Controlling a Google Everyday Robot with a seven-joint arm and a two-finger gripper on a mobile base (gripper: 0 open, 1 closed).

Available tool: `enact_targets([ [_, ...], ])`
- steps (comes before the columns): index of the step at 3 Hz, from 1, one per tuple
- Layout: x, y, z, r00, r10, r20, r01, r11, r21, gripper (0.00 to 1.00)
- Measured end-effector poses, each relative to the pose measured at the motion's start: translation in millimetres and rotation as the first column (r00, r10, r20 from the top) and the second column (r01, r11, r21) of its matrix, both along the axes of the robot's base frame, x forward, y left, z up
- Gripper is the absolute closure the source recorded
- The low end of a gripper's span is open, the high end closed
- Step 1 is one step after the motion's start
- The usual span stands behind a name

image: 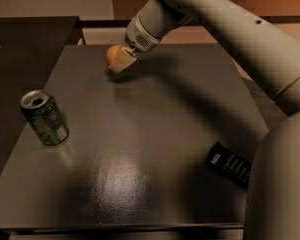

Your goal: Move orange near green can

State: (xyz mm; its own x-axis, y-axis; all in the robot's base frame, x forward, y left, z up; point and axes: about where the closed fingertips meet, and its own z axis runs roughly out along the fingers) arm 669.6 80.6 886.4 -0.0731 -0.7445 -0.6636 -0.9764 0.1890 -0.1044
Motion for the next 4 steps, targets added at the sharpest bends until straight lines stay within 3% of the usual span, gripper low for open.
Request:
enact_targets([
  [2, -44, 31, -10, 0.9892, 0.146, 0.007, -0.146, 0.989, 0.008, 1.0],
  [4, -95, 44, -5, 0.966, 0.258, 0.011, -0.257, 0.964, -0.074, 1.0],
])
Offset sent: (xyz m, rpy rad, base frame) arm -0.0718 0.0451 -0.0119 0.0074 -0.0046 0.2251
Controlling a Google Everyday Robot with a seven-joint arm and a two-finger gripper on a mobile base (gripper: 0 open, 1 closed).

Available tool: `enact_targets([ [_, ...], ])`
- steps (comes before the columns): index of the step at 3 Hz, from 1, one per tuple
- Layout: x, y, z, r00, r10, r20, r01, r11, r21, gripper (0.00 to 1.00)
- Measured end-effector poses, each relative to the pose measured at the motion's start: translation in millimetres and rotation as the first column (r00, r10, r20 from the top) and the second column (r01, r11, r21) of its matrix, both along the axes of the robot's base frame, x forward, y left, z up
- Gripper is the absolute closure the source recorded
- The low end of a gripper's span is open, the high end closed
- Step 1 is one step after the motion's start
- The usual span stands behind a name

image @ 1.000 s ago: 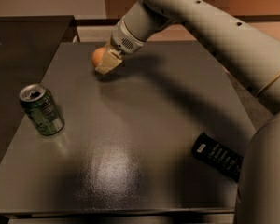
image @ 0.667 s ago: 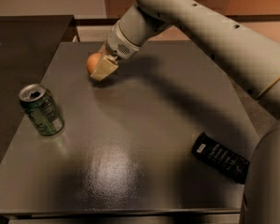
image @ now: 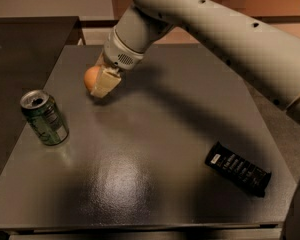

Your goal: Move orange near green can

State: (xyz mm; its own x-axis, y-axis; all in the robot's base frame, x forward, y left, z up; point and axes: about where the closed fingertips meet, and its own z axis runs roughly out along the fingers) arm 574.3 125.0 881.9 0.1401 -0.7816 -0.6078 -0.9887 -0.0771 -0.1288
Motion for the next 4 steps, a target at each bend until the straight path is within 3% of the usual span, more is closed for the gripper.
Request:
enact_targets([
  [2, -39, 7, -11, 0.9968, 0.068, -0.043, -0.07, 0.996, -0.046, 1.0],
  [4, -61, 24, -30, 0.9868, 0.128, -0.099, -0.134, 0.99, -0.053, 1.0],
])
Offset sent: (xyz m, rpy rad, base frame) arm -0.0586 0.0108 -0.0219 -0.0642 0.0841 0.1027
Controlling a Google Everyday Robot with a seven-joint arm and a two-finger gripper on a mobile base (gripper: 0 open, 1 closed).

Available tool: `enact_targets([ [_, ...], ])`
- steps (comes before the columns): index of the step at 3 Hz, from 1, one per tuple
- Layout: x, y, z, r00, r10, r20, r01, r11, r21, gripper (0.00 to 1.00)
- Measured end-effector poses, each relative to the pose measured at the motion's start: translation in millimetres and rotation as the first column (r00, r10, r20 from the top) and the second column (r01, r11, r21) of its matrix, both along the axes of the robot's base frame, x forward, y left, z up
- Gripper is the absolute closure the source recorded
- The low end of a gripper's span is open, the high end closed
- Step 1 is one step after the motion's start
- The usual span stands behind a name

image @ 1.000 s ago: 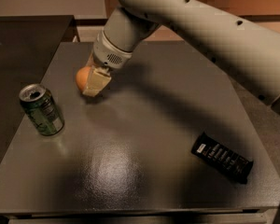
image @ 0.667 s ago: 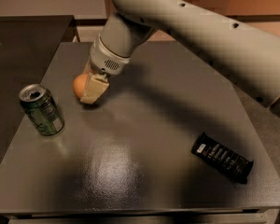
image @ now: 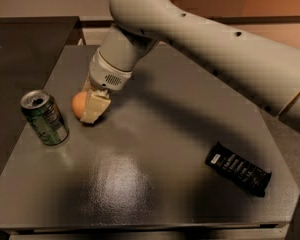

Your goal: Move orange near green can

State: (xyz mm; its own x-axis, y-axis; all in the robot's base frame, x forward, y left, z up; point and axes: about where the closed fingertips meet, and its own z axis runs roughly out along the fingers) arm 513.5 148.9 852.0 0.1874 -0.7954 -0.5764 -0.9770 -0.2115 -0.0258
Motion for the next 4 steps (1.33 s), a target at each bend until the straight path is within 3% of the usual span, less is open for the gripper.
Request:
enact_targets([
  [1, -5.9, 5.6, -4.7, 0.9999, 0.006, -0.008, -0.007, 1.0, -0.006, 0.81],
  [4, -10.7, 10.3, -10.1, 0.9997, 0.015, -0.017, -0.016, 1.0, -0.015, 0.12],
])
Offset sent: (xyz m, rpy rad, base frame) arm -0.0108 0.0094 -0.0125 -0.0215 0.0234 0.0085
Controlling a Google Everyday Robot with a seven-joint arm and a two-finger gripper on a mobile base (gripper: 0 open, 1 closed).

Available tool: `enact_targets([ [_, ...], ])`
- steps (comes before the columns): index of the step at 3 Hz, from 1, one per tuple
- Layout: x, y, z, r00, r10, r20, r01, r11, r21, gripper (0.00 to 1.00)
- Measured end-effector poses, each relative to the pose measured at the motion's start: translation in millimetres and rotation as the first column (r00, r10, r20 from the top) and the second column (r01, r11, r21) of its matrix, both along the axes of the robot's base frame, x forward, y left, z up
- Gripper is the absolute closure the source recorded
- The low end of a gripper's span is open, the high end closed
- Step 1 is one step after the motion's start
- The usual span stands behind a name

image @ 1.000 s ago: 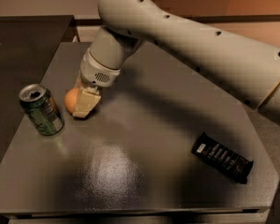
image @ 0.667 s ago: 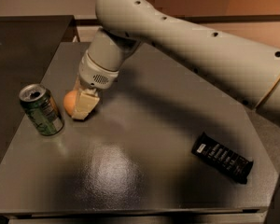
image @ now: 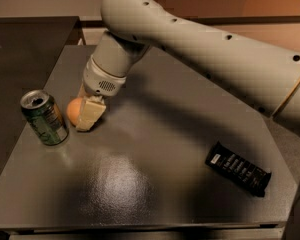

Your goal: Move orange near green can

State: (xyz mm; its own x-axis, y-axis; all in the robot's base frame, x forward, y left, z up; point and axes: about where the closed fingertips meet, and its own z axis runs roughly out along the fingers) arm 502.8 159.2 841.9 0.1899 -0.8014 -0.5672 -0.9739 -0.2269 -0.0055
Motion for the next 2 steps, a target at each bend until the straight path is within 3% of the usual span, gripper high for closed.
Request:
enact_targets([
  [1, -0.8, 0.9, -0.6, 1.0, 0.002, -0.001, -0.002, 1.0, -0.001, 0.0],
  [2, -0.9, 0.9, -0.6, 1.0, 0.003, -0.001, -0.003, 1.0, -0.001, 0.0],
])
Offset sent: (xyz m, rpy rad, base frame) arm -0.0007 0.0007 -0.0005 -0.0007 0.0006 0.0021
